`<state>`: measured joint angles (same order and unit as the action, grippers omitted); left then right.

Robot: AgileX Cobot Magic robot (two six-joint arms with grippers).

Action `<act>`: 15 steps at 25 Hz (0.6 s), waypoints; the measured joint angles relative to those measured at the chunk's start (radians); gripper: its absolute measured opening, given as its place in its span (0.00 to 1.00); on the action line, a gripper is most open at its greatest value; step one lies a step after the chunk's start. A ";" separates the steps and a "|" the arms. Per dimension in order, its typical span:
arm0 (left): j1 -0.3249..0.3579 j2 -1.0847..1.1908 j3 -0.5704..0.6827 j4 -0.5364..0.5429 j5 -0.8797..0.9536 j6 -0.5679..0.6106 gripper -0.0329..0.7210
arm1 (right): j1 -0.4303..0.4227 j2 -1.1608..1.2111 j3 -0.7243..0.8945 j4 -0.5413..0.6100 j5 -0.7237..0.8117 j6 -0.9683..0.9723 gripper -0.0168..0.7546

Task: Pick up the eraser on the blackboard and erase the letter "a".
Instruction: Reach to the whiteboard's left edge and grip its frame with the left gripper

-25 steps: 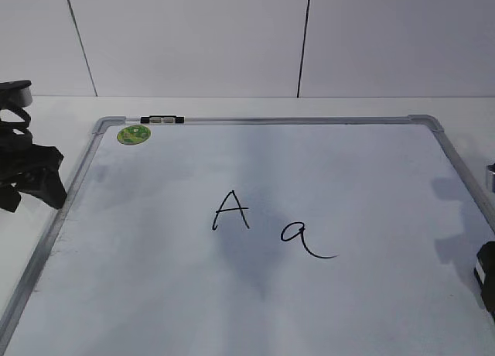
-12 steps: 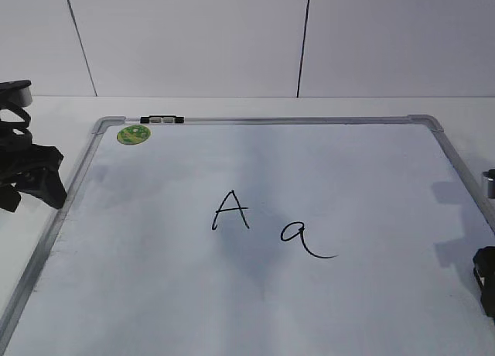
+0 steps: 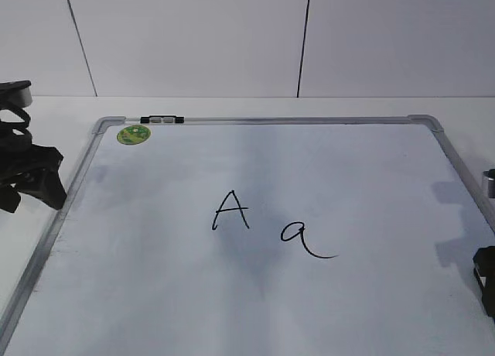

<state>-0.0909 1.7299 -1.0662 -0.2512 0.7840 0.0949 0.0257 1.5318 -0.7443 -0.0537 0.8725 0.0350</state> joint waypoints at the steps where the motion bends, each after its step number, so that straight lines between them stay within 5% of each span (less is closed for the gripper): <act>1: 0.000 0.000 0.000 0.000 0.002 0.000 0.75 | 0.000 0.000 0.000 0.000 0.000 -0.001 0.74; 15: 0.000 0.080 0.000 -0.013 0.027 0.000 0.75 | 0.000 0.000 0.000 0.000 0.000 0.003 0.74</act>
<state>-0.0909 1.8100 -1.0662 -0.2643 0.8111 0.0949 0.0257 1.5318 -0.7443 -0.0537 0.8725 0.0379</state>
